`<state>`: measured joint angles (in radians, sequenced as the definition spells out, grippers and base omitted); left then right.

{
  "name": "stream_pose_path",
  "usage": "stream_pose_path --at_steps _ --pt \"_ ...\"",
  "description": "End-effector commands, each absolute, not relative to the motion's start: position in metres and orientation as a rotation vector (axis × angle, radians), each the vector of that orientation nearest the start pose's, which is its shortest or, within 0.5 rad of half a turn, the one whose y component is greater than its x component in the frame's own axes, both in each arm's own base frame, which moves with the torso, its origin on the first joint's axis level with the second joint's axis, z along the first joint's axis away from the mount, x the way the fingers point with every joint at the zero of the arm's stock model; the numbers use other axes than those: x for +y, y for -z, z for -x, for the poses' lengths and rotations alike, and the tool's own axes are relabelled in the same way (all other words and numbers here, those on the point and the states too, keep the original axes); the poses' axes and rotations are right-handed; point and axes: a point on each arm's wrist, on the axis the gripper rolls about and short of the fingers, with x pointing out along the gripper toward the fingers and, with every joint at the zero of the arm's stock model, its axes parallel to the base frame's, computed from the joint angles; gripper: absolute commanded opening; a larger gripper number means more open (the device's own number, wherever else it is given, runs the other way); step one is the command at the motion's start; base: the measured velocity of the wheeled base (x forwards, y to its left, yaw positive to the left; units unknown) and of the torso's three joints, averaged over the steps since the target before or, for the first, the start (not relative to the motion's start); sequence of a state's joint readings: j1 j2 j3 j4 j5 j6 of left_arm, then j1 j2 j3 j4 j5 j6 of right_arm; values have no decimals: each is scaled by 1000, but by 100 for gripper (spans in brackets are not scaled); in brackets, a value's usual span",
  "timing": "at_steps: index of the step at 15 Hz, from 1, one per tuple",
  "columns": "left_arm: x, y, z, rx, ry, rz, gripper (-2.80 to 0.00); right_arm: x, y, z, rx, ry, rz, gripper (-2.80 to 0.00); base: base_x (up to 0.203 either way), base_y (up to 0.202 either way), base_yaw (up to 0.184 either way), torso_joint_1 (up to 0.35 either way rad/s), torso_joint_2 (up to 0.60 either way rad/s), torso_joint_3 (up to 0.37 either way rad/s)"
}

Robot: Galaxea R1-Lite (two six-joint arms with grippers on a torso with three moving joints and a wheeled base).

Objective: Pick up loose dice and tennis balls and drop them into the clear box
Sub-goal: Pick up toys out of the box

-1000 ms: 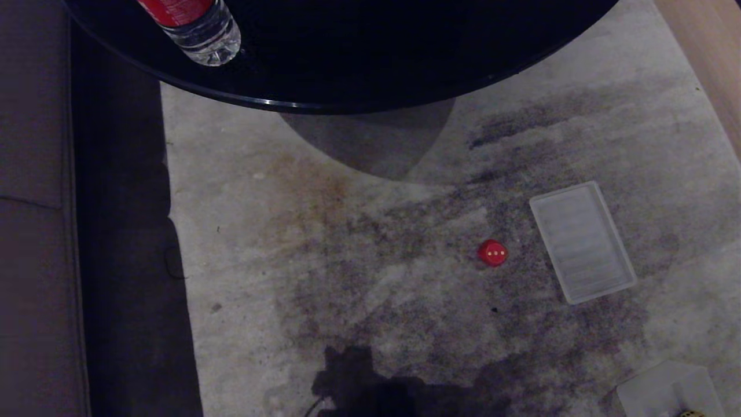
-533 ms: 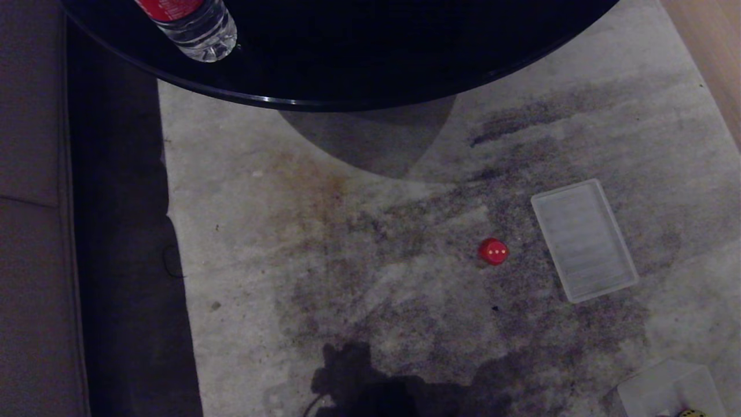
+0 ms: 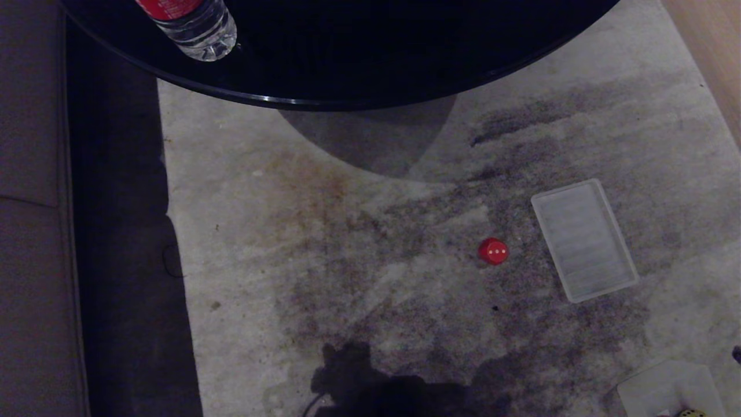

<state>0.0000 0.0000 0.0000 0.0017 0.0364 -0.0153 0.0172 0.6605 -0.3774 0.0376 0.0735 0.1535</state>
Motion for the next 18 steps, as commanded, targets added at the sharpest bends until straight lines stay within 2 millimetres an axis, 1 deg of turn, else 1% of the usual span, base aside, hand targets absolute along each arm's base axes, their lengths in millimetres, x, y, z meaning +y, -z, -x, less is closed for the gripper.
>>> stream_pose_path --at_steps 1,3,5,7,9,10,11,13,16,18 --pt "1 -75 23 4 -37 15 -280 7 -161 -116 586 -69 -199 -280 0 0 0 0 0 0" --pt "1 -75 23 4 -37 17 -280 13 -145 -158 667 -73 -228 -280 0 0 0 0 0 0" --pt "1 -75 23 4 -37 17 -280 22 -120 -197 736 -92 -238 -280 0 0 0 0 0 0" --pt "1 -75 23 4 -37 15 -280 32 -92 -229 764 -112 -241 -280 0 0 0 0 0 0" --pt "1 -75 23 4 -37 15 -280 43 -65 -253 783 -138 -237 -280 0 0 0 0 0 0" --pt "1 -75 23 4 -37 17 -280 48 -53 -263 790 -148 -234 0 0 0 0 0 0 0" --pt "1 -75 23 4 -37 15 -280 52 -45 -273 784 -156 -234 0 0 0 0 0 0 0" --pt "1 -75 23 4 -37 17 -280 58 -41 -297 714 -174 -237 0 0 0 0 0 0 0" --pt "1 -75 23 4 -37 16 -280 64 -29 -316 649 -192 -237 0 0 0 0 0 0 0" --pt "1 -75 23 4 -37 15 -280 67 -25 -329 604 -199 -235 0 0 0 0 0 0 0"
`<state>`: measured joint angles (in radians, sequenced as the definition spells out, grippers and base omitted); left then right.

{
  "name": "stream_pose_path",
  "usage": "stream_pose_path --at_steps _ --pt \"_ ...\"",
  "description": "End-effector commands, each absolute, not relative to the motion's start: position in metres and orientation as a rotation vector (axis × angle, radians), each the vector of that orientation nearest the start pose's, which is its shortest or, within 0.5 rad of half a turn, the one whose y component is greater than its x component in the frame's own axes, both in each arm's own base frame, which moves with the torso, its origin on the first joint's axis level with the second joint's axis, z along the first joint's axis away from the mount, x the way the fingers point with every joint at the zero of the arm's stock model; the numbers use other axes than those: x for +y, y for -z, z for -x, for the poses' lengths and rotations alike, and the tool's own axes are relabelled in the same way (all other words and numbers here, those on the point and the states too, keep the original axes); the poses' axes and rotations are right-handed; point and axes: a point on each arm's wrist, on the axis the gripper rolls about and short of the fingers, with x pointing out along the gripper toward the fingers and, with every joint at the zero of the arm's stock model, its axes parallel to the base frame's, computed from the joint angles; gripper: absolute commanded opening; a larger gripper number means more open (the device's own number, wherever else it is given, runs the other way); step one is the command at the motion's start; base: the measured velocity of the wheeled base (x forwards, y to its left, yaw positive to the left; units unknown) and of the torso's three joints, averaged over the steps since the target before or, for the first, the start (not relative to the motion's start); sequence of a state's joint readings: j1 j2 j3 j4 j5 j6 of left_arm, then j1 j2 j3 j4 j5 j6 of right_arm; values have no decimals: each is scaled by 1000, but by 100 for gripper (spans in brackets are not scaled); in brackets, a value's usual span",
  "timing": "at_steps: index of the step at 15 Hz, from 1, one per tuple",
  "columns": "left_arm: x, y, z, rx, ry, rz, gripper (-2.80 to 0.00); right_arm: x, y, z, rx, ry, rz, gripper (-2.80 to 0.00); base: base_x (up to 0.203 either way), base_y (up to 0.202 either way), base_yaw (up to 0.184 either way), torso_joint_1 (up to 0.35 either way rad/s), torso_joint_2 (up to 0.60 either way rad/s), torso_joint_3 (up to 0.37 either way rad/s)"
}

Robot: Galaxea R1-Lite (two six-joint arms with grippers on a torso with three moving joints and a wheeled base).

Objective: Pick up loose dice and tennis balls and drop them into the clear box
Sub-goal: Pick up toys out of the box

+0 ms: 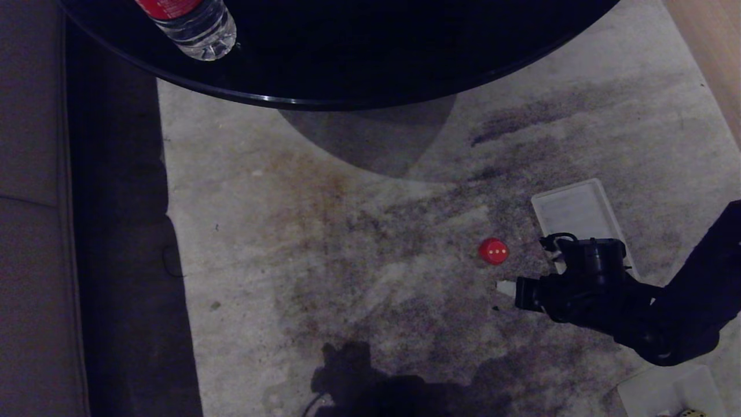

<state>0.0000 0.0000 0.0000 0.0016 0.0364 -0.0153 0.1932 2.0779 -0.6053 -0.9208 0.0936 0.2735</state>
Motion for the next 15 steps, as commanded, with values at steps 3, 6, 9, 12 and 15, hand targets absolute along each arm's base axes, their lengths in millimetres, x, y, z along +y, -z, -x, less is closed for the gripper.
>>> stream_pose_path --at_steps 3,6,9,12,15 --pt "1 -75 23 4 -37 17 -280 69 -26 -348 535 -203 -240 0 0 0 0 0 0 0" --pt "1 -75 23 4 -37 16 -280 70 -19 -366 501 -144 -228 0 0 0 0 0 0 0" --pt "1 -75 23 4 -37 17 -280 72 -20 -383 453 -106 -222 0 0 0 0 0 0 0" --pt "1 -75 23 4 -36 16 -280 76 -18 -395 431 -110 -223 0 0 0 0 0 0 0" --pt "1 -75 23 4 -37 17 -280 77 -13 -400 429 -115 -211 0 0 0 0 0 0 0"
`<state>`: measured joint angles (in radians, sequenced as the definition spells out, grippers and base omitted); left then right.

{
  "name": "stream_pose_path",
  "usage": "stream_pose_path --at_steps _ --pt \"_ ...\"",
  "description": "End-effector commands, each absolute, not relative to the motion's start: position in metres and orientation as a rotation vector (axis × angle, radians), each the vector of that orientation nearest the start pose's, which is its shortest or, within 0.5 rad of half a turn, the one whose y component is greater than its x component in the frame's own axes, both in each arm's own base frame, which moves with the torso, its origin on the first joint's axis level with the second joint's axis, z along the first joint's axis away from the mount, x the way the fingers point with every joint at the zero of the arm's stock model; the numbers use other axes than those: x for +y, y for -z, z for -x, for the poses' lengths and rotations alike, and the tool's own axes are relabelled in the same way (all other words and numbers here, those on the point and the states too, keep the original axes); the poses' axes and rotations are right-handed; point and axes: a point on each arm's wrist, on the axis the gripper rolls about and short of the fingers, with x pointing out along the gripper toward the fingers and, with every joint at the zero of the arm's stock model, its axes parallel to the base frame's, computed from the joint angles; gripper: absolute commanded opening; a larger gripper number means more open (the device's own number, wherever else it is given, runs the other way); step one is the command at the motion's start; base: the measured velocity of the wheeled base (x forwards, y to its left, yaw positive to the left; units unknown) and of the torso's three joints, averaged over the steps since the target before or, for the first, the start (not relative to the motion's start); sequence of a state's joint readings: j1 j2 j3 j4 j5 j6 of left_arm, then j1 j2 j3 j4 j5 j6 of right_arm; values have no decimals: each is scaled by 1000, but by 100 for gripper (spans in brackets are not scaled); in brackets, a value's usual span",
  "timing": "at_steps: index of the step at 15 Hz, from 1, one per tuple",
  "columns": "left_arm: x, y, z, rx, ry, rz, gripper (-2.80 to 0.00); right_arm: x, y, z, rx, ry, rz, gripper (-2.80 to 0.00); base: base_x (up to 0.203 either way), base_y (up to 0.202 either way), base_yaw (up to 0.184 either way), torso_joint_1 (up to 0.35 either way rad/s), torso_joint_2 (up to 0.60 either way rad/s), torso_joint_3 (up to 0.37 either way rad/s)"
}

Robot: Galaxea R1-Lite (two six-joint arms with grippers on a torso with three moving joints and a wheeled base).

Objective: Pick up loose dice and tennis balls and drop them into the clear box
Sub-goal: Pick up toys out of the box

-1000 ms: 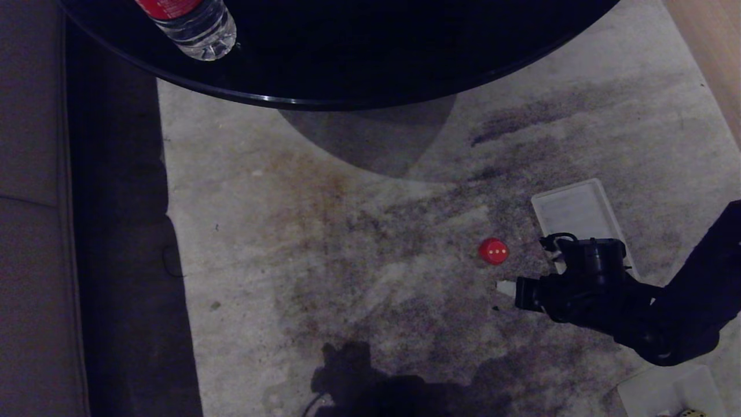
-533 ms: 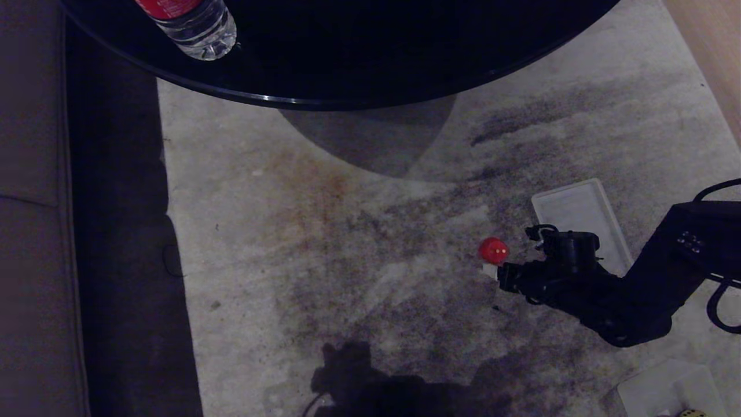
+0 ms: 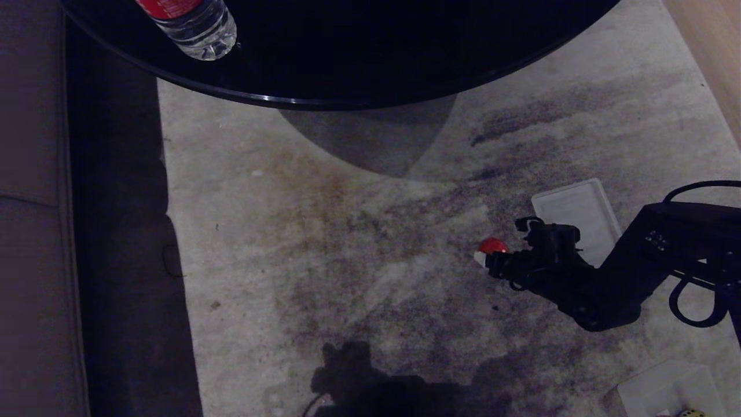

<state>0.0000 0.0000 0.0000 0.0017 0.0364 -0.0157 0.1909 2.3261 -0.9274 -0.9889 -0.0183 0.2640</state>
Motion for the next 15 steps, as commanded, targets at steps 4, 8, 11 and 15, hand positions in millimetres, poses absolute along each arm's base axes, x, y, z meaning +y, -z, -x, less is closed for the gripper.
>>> stream_pose_path --at_steps 4,8,11,15 --pt "1 -75 23 4 -37 17 -280 78 -10 -407 396 -118 -209 -280 0 0 0 0 0 0" --pt "1 -75 23 4 -37 15 -280 80 -12 -415 340 -124 -201 -280 0 0 0 0 0 0" --pt "1 -75 23 4 -37 17 -280 80 -12 -413 324 -115 -122 -280 0 0 0 0 0 0" --pt "1 -75 23 4 -37 15 -280 73 -30 -391 335 -109 -121 -280 0 0 0 0 0 0"
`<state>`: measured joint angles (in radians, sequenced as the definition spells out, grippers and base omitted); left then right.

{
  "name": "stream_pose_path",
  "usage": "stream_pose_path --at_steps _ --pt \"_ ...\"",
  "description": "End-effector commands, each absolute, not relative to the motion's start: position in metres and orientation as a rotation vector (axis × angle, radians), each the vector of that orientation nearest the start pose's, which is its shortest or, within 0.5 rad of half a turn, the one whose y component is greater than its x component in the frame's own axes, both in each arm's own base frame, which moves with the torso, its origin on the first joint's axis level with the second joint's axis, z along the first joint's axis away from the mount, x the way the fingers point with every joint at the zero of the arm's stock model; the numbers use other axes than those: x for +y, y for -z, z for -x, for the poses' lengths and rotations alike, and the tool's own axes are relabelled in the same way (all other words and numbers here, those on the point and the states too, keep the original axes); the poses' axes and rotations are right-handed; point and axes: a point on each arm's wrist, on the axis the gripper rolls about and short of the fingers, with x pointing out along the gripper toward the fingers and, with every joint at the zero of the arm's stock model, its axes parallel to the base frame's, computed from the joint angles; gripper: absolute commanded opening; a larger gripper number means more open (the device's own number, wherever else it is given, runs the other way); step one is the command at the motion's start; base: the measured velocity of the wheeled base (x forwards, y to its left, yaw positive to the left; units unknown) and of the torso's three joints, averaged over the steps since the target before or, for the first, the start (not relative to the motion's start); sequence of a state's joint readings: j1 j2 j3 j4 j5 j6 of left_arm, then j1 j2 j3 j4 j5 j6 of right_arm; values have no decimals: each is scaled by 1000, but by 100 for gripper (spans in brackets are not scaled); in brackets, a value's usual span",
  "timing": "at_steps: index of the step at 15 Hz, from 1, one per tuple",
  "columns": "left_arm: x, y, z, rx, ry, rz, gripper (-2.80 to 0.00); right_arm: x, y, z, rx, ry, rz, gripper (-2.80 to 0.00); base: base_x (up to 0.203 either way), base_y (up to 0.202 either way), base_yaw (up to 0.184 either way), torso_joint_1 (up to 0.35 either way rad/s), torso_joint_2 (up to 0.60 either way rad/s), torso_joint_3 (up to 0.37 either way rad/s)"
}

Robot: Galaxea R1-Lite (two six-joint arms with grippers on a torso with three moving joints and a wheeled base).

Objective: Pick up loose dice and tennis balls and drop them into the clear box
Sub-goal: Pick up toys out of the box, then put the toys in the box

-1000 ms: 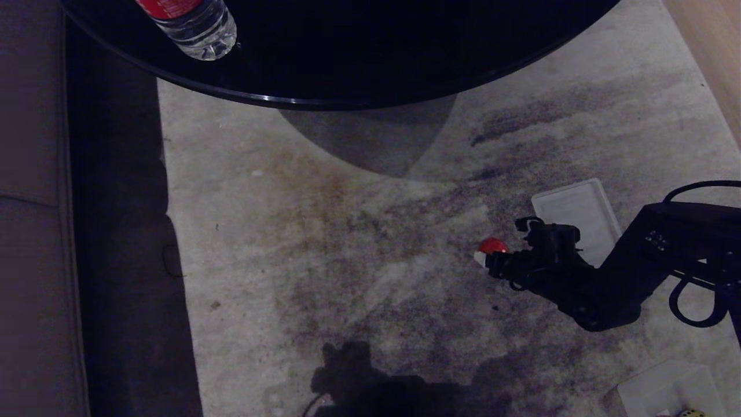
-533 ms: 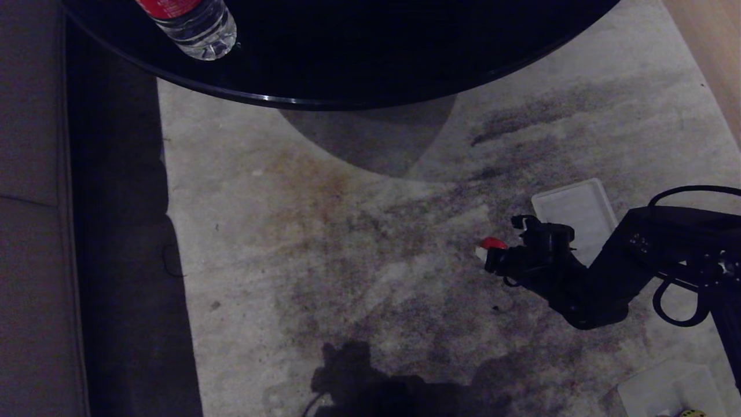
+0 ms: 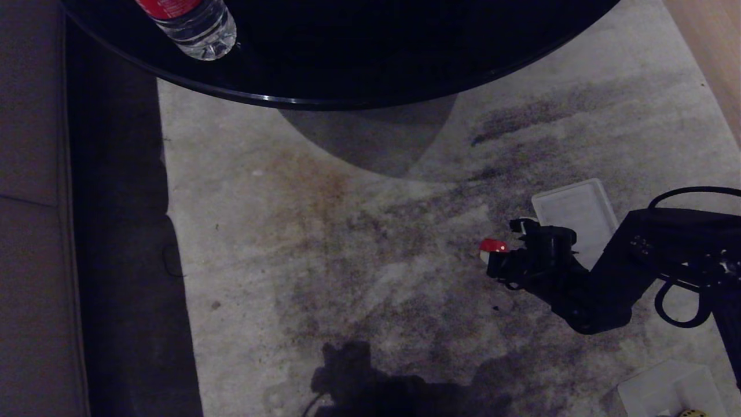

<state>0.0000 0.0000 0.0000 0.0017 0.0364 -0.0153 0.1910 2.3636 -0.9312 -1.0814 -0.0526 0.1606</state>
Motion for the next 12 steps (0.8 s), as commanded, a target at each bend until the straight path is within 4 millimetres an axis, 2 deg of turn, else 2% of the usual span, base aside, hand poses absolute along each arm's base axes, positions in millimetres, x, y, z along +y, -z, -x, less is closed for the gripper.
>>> stream_pose_path --at_steps 1,4,7,10,12 --pt "1 -75 23 4 -37 16 -280 68 -40 -381 336 -103 -123 -280 0 0 0 0 0 0" --pt "1 -75 23 4 -37 17 -280 51 -69 -344 350 -97 -129 -280 0 0 0 0 0 0" --pt "1 -75 23 3 -37 16 -280 34 -106 -291 357 -74 -136 -280 0 0 0 0 0 0" --pt "1 -75 23 3 -37 17 -280 20 -144 -222 352 -57 -143 -280 0 0 0 0 0 0" --pt "1 -75 23 4 -37 17 -280 13 -156 -168 379 -50 -139 -280 0 0 0 0 0 0"
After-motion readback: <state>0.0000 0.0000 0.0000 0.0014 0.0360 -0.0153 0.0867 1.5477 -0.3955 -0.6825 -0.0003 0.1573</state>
